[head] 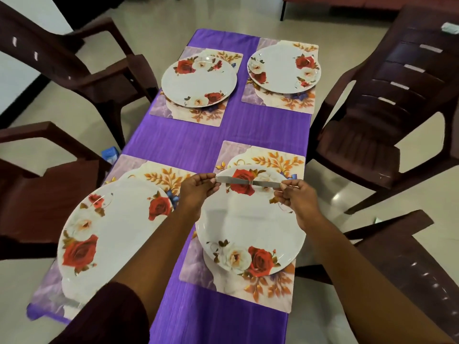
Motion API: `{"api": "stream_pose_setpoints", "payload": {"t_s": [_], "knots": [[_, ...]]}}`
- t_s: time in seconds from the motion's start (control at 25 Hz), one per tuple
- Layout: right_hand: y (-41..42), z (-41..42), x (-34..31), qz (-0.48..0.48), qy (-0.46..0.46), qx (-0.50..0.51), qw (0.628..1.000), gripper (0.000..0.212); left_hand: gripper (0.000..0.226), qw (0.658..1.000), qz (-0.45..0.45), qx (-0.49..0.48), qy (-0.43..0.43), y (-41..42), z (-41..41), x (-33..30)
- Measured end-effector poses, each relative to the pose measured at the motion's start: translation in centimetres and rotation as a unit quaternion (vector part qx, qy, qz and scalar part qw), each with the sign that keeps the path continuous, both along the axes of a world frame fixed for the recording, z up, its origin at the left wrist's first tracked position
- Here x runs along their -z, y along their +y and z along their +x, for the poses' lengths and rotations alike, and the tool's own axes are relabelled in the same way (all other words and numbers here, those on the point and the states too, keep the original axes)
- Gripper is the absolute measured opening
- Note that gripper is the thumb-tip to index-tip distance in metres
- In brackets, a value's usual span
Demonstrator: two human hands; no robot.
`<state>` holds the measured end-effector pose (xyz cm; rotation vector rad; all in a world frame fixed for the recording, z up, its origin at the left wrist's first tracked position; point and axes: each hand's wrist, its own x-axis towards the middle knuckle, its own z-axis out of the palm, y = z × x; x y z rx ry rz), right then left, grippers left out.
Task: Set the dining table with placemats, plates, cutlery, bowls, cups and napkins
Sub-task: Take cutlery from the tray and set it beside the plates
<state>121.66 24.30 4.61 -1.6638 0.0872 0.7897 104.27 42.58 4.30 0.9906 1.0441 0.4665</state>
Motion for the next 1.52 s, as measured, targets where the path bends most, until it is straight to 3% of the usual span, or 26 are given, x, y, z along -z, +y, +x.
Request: {"api": "stream_pose_setpoints", "payload": {"t_s": [0.36, 0.48, 0.68, 1.08, 1.52], "knots": [[5.6, 8.3, 3.5, -0.146, -0.061, 0.047, 0.986, 0.001, 0.004, 0.967, 0.146, 0.108, 0.178, 6.2, 10.9, 3.3], [6.3, 10.2, 4.8, -0.199, -0.069, 0.019, 0.977, 0.013, 0.006, 0.944, 0.195, 0.124, 0.234, 6.6, 12.9, 4.4], [6.7, 11.6, 6.4, -0.241, -0.102, -0.010, 0.965, 0.020, 0.009, 0.943, 0.208, 0.119, 0.230, 7.0, 14.1, 5.7], [5.6, 10.1, 8.0, -0.198, -0.157, 0.051, 0.966, 0.012, 0.010, 0.950, 0.204, 0.105, 0.212, 5.4, 14.2, 6.5], [5.7, 10.5, 7.9, -0.240, -0.202, -0.007, 0.950, 0.009, 0.009, 0.951, 0.198, 0.102, 0.213, 5.5, 14.5, 6.2]]}}
